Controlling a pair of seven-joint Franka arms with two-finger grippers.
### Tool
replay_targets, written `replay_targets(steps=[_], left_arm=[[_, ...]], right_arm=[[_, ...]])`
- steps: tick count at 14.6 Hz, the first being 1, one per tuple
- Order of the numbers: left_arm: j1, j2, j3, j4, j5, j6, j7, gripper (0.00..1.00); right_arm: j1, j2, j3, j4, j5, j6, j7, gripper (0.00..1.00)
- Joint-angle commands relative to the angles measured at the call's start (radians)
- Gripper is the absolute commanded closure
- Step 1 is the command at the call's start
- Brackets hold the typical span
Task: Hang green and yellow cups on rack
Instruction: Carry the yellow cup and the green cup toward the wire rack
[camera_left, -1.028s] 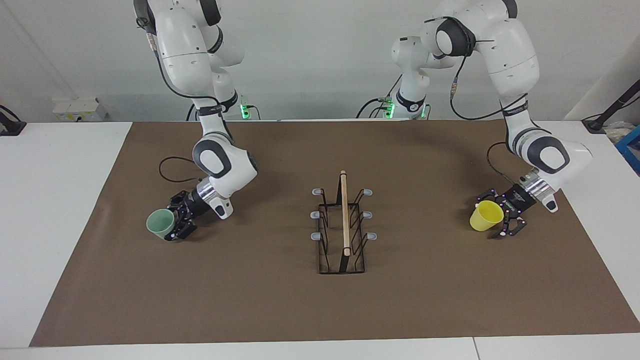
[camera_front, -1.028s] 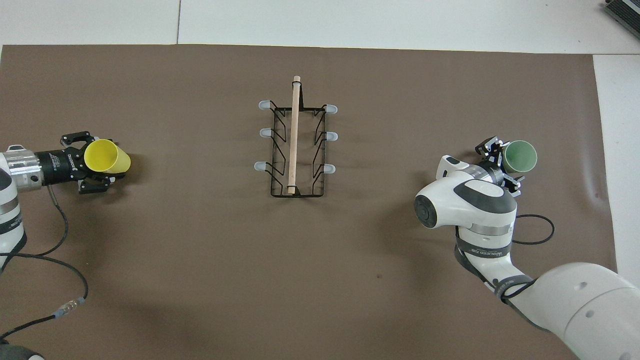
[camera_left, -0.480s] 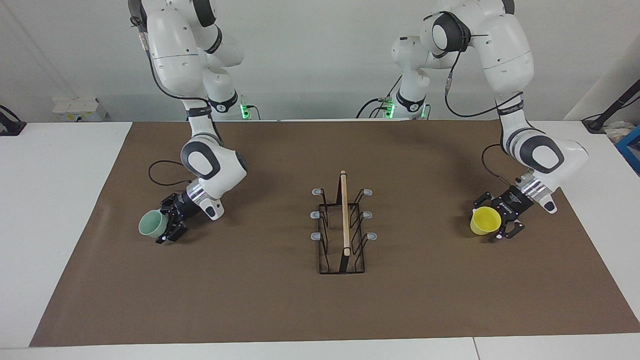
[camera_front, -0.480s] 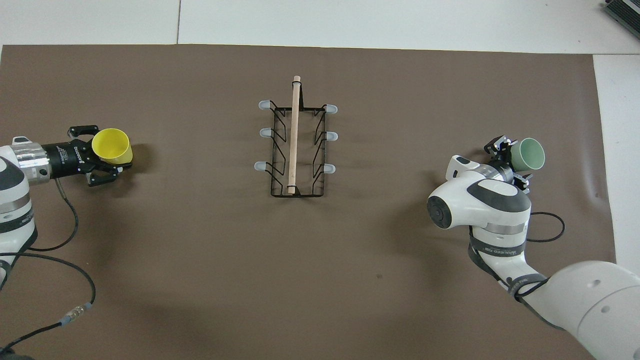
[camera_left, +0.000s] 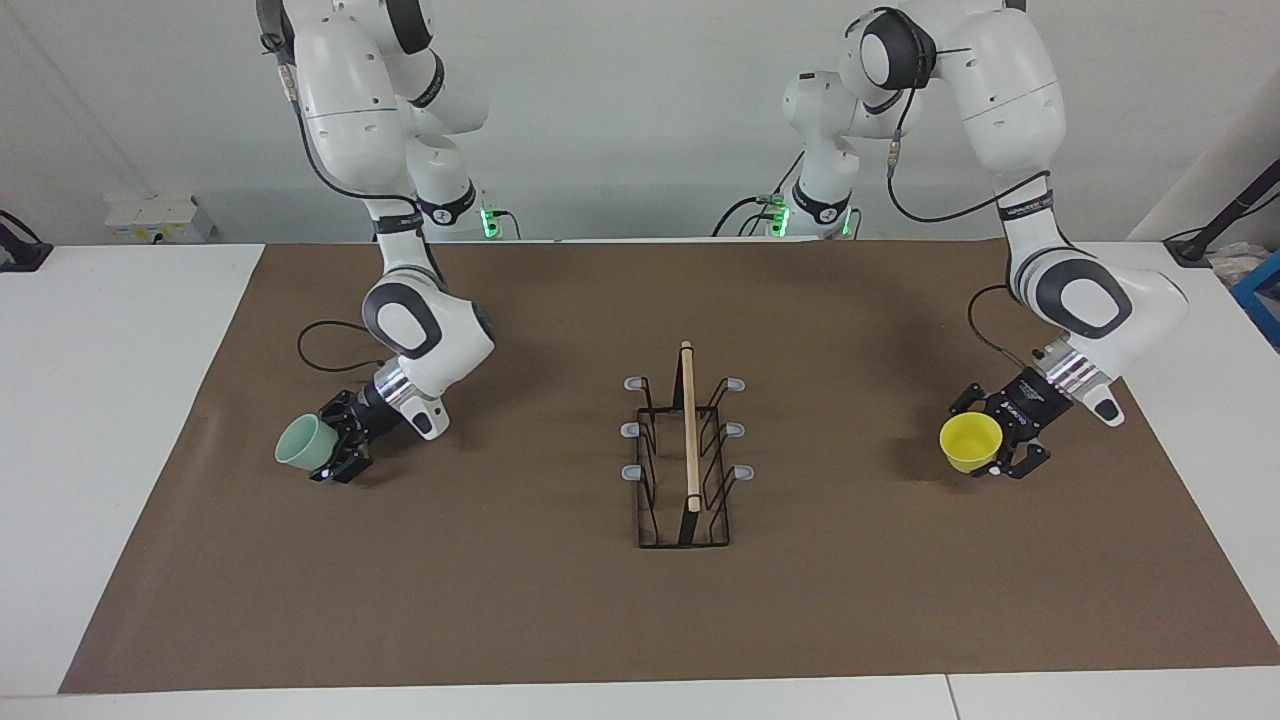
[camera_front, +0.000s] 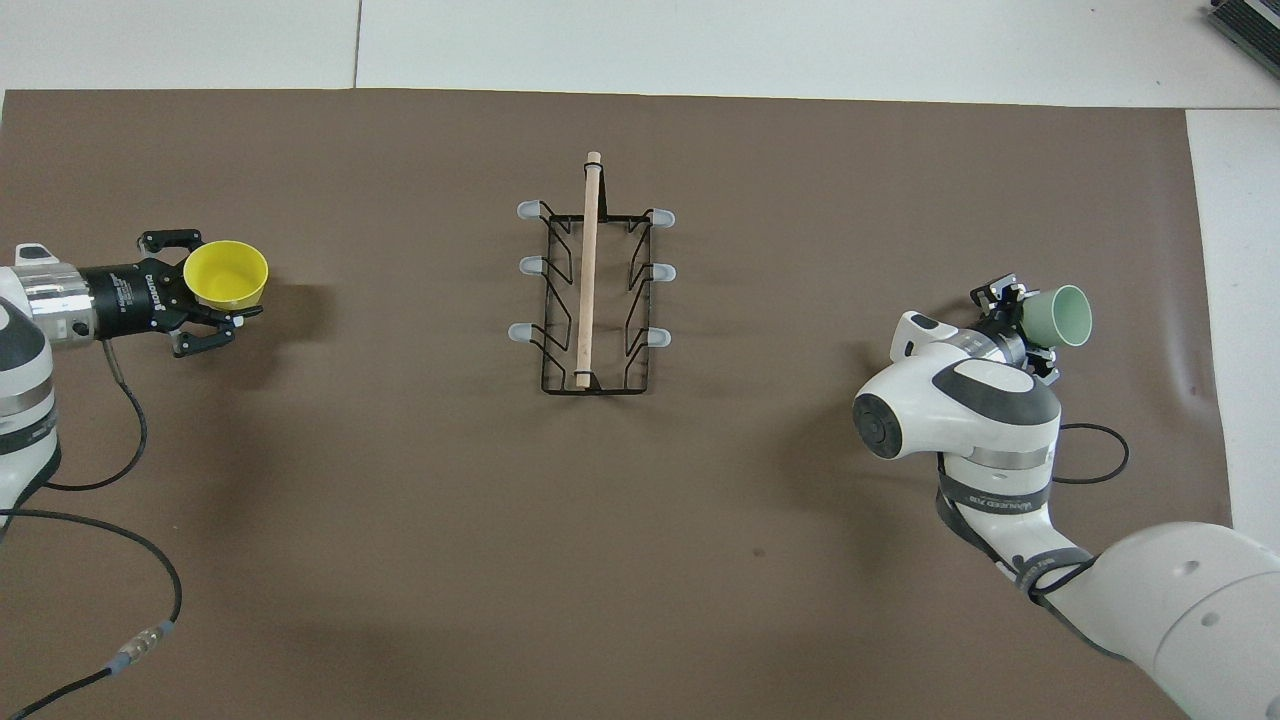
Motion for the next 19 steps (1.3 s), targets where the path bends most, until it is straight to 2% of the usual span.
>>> replay_targets(steps=[1, 3, 6, 12, 14, 16, 19], left_arm=[[-0.018, -0.063, -0.007, 0.017, 0.119, 0.023, -0.003, 1.0], [-0.018, -0.08, -0.051, 0.068, 0.271, 0.023, -0.008, 1.0], [-0.009, -0.135, -0.142, 0.085, 0.474, 0.025, 0.0, 1.0], [-0.005, -0.238, -0.283, 0.08, 0.833, 0.026, -0.06, 1.0], [-0.005, -0.264, -0.337, 0.075, 0.942, 0.023, -0.092, 1.0], [-0.003, -0.275, -0.383, 0.071, 1.037, 0.023, -0.124, 1.0], [-0.003, -0.277, -0.467, 0.069, 1.215, 0.04, -0.242, 1.0]], right_arm=[[-0.01, -0.063, 0.008, -0.004, 0.139, 0.026, -0.028, 0.99], [-0.018, -0.1, 0.01, 0.002, 0.262, 0.084, -0.108, 1.0], [-0.004, -0.169, 0.014, 0.001, 0.447, 0.087, -0.167, 1.0], [-0.003, -0.289, 0.124, 0.018, 0.843, 0.064, -0.223, 0.99], [-0.004, -0.304, 0.183, 0.062, 0.982, 0.008, -0.224, 0.99], [-0.003, -0.325, 0.192, 0.084, 1.122, -0.008, -0.221, 0.99], [-0.003, -0.339, 0.21, 0.12, 1.215, -0.011, -0.22, 0.99]])
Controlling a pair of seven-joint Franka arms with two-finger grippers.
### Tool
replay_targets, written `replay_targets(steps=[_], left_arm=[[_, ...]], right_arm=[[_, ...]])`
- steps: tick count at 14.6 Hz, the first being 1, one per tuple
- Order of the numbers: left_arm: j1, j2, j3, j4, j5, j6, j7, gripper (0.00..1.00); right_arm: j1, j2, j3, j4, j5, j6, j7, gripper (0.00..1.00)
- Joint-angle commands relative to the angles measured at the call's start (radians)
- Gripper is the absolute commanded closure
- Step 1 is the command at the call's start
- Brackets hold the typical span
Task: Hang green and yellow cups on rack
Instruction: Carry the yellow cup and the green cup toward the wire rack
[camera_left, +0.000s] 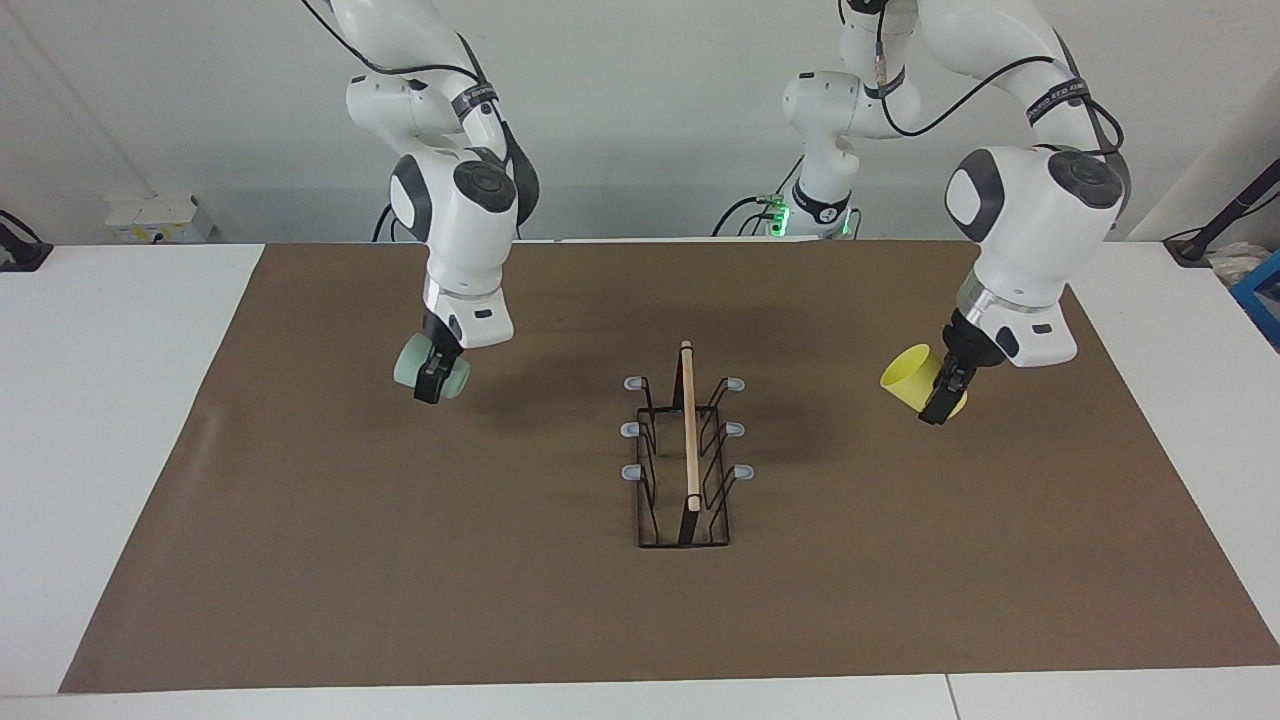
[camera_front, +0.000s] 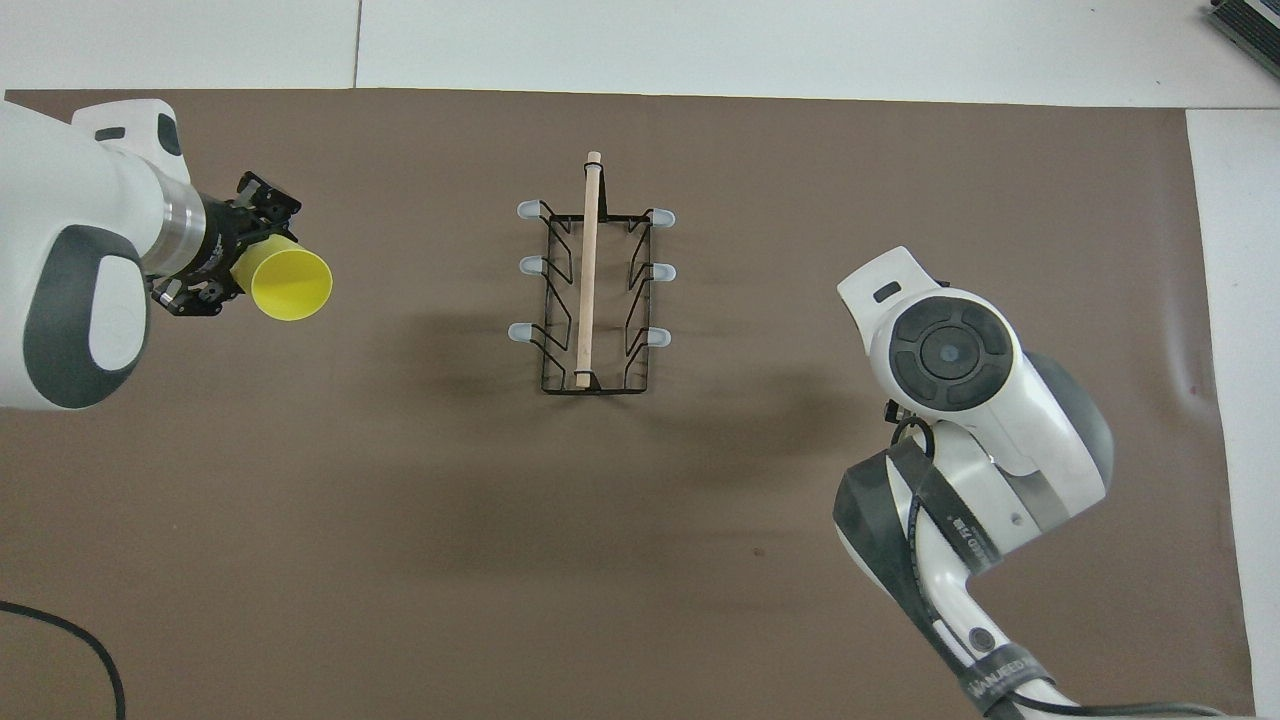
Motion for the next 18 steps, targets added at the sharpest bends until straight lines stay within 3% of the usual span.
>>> replay_targets(steps=[1, 8, 13, 18], left_arm=[[0.005, -0.021, -0.07, -0.029, 0.152, 0.05, -0.129, 1.0], [0.007, -0.078, -0.258, -0.168, 0.624, 0.161, -0.488, 1.0], [0.007, -0.113, -0.352, -0.237, 0.82, 0.205, -0.651, 1.0], [0.007, -0.113, -0.401, -0.27, 0.935, 0.265, -0.778, 1.0]], right_arm=[[-0.015, -0.015, 0.029, 0.043, 0.105, -0.019, -0.019, 0.99], [-0.013, -0.104, 0.039, 0.052, 0.533, -0.003, -0.05, 0.99], [-0.044, -0.135, 0.033, 0.052, 0.945, 0.001, -0.311, 0.99], [-0.153, -0.142, 0.035, 0.046, 1.26, -0.039, -0.595, 0.99]])
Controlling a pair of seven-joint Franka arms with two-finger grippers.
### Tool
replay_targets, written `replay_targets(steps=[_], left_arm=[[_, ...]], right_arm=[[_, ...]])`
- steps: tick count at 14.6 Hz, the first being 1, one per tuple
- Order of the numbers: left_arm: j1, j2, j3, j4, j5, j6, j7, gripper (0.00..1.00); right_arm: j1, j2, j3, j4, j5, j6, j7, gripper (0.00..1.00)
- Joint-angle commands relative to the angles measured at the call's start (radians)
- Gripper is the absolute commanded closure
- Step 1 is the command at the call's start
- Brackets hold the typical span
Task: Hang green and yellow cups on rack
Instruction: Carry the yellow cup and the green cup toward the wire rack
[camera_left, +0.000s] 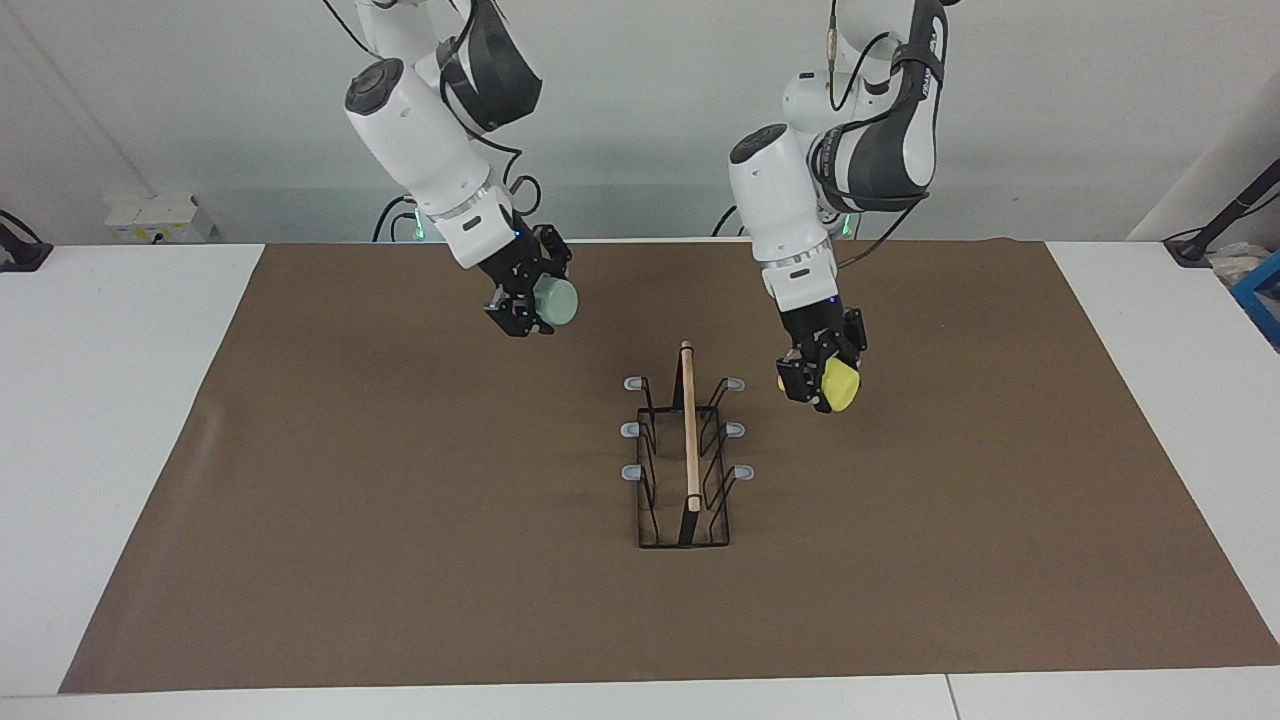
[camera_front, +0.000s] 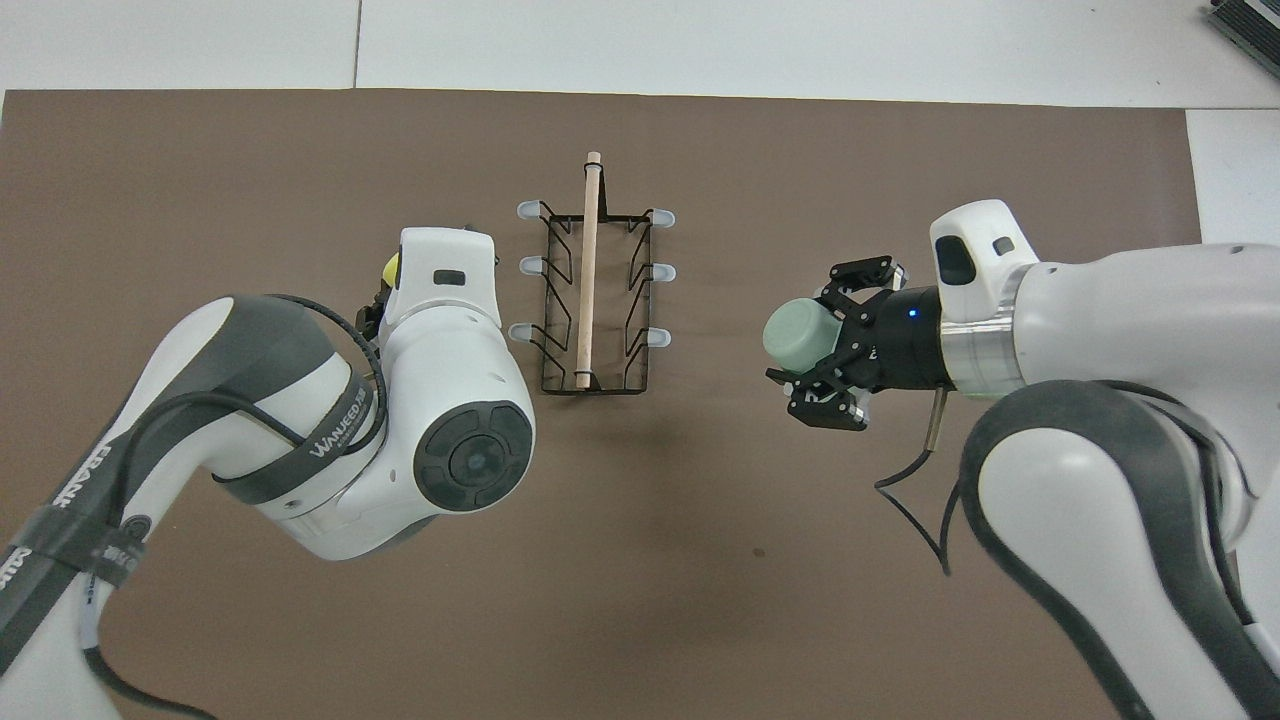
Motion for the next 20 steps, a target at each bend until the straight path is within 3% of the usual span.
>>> replay_targets(steps=[1, 9, 13, 17, 18, 19, 20], left_arm=[[0.007, -0.026, -0.016, -0.048, 0.099, 0.044, -0.106, 1.0], [0.003, 0.0, -0.076, -0.076, 0.216, 0.042, -0.277, 1.0], [0.004, -0.003, -0.113, -0.096, 0.216, 0.038, -0.306, 1.0], [0.004, 0.0, -0.146, -0.102, 0.21, 0.042, -0.348, 1.0], [0.004, 0.003, -0.147, -0.102, 0.204, 0.05, -0.364, 0.79], [0.004, 0.004, -0.147, -0.102, 0.198, 0.071, -0.366, 0.44], [0.006, 0.009, -0.147, -0.102, 0.196, 0.082, -0.365, 0.19]], right_arm=[[-0.069, -0.018, 0.007, -0.012, 0.154, -0.063, -0.151, 0.99], [-0.254, -0.047, 0.007, -0.02, 0.43, -0.286, -0.438, 0.98], [-0.254, -0.067, 0.007, -0.061, 0.568, -0.28, -0.501, 0.96], [-0.243, -0.056, 0.007, -0.184, 0.826, -0.278, -0.686, 0.94], [-0.235, -0.043, 0.007, -0.208, 0.875, -0.274, -0.751, 0.95], [-0.206, -0.038, 0.007, -0.245, 0.945, -0.268, -0.805, 0.92], [-0.17, -0.041, 0.007, -0.28, 1.002, -0.225, -0.855, 0.91]])
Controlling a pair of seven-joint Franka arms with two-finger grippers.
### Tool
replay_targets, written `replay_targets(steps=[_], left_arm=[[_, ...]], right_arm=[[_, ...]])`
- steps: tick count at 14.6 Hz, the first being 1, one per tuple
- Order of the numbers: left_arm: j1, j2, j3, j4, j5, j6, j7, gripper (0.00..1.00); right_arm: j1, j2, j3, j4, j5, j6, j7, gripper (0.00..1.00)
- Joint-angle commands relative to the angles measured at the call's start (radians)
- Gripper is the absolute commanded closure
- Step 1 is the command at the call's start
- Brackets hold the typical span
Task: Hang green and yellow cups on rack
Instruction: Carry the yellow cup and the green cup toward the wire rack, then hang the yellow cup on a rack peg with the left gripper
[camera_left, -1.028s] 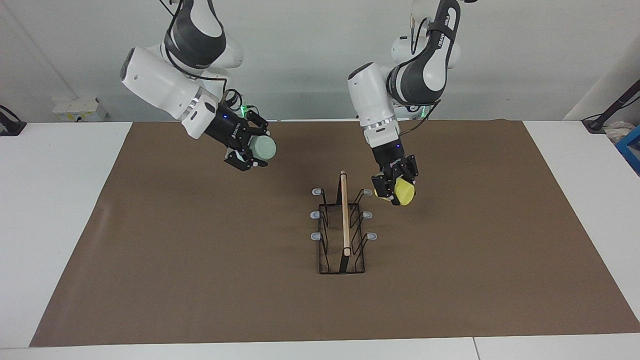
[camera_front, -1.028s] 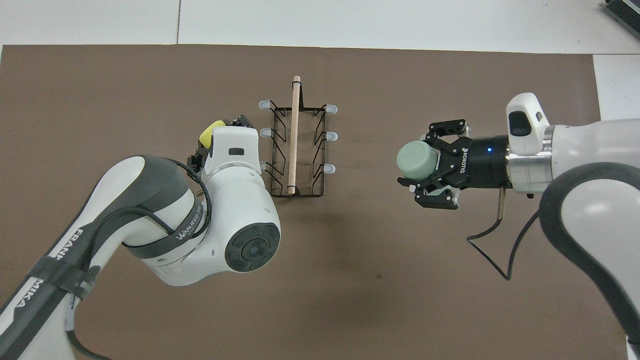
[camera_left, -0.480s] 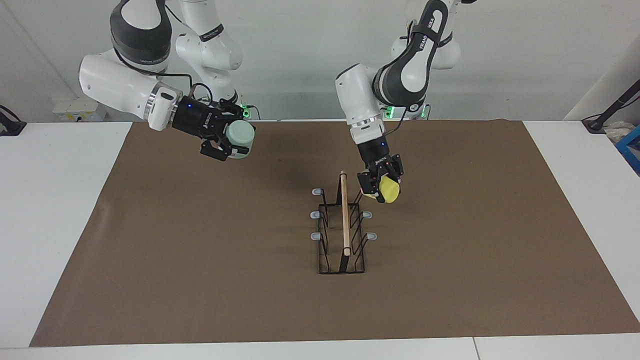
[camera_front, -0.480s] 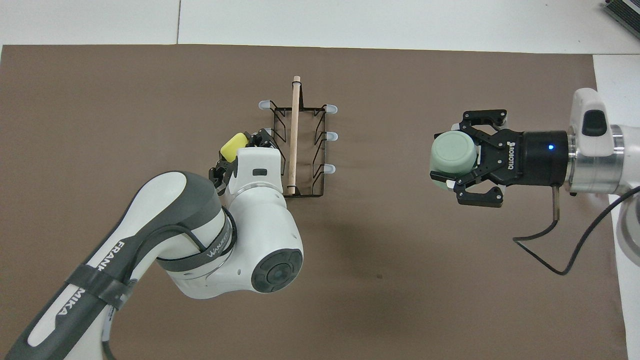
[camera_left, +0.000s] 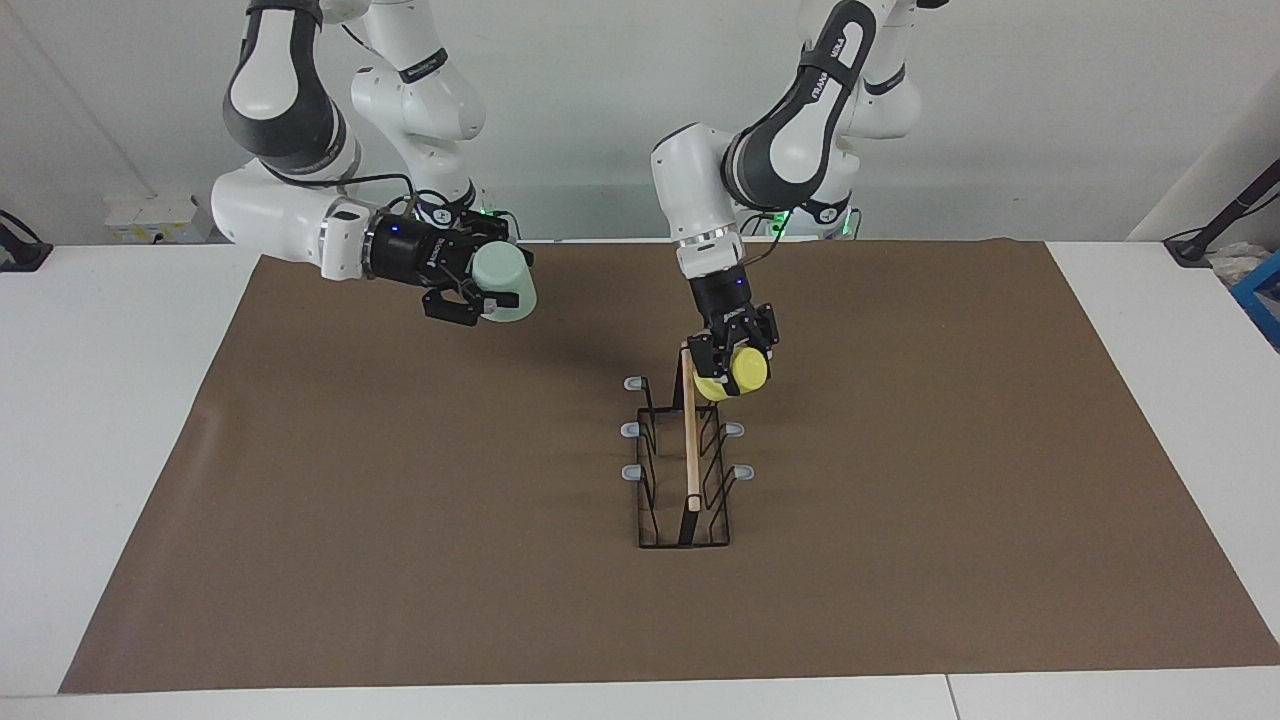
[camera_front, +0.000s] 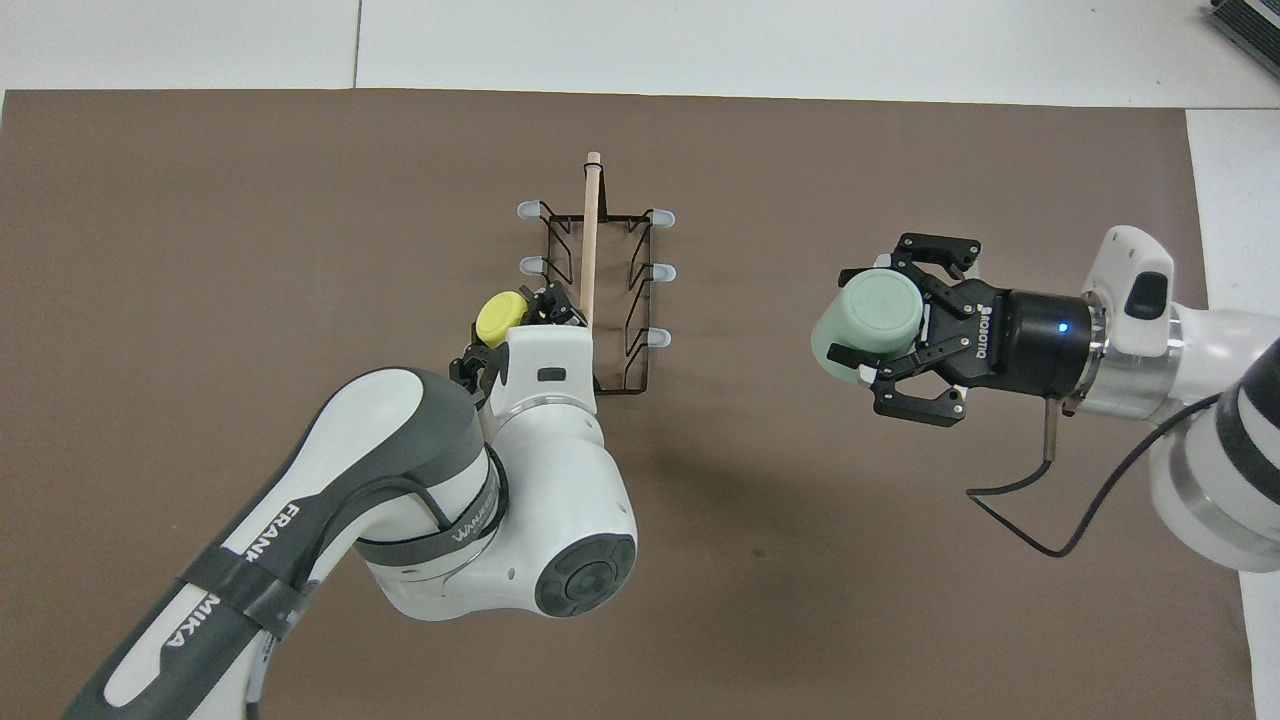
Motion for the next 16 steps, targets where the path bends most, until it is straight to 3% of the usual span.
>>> replay_targets(steps=[1, 6, 8, 16], left_arm=[[0.006, 0.005, 0.0, -0.011, -0.002, 0.041, -0.019, 0.0], [0.007, 0.008, 0.008, 0.04, -0.078, 0.034, 0.046, 0.0], [0.016, 0.005, 0.032, 0.061, -0.143, 0.031, 0.168, 0.0], [0.021, -0.027, 0.185, 0.164, -0.598, -0.041, 0.881, 0.0]], right_arm=[[0.087, -0.012, 0.004, -0.093, 0.167, 0.095, -0.153, 0.91], [0.326, 0.014, 0.004, -0.11, 0.512, 0.346, -0.33, 0.92], [0.36, 0.034, 0.004, -0.105, 0.589, 0.36, -0.391, 0.92], [0.397, 0.154, -0.002, -0.064, 0.637, 0.382, -0.545, 0.92]])
